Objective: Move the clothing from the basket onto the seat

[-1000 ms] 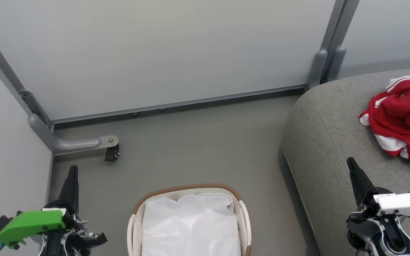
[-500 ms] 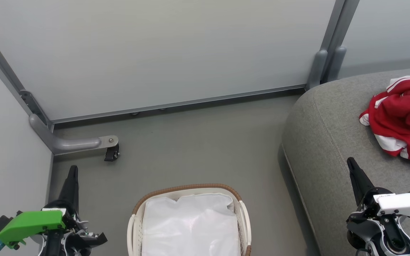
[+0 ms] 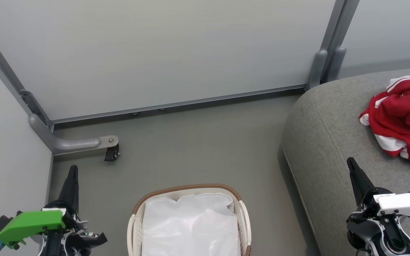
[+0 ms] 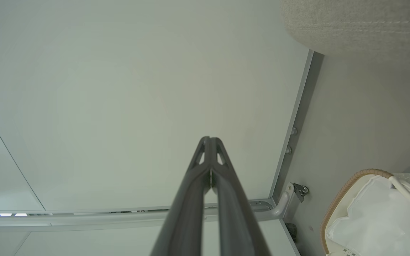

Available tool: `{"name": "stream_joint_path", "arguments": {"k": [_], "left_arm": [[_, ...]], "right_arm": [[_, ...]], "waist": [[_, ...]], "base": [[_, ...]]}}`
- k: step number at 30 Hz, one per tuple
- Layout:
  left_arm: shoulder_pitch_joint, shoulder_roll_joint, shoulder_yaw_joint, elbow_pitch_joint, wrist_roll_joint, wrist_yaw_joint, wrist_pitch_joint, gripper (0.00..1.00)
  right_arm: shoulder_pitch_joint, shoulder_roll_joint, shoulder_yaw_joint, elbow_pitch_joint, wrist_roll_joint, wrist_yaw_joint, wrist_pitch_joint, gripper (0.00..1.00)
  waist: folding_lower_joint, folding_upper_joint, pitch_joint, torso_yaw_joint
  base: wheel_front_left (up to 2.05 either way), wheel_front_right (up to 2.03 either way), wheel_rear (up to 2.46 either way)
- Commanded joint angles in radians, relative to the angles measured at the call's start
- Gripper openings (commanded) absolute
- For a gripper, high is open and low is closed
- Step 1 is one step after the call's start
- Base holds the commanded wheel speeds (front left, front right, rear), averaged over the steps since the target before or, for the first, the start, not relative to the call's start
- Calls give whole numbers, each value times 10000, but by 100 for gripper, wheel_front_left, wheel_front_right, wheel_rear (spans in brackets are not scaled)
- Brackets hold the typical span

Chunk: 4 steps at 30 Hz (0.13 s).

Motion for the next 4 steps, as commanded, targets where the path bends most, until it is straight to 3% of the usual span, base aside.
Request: {"name": "stream_joint_path", "arguments": {"k": [1, 4], "left_arm": [[-90, 70, 21, -21, -35, -57, 44, 0], [-90, 70, 21, -22, -35, -57, 44, 0]], "right_arm": [[105, -56, -20, -31, 35, 4, 14, 0], [106, -56, -20, -31, 35, 4, 14, 0]], "waist": [[0, 0, 0, 0], [0, 0, 0, 0]], "base": [[0, 0, 0], [0, 0, 0]]}}
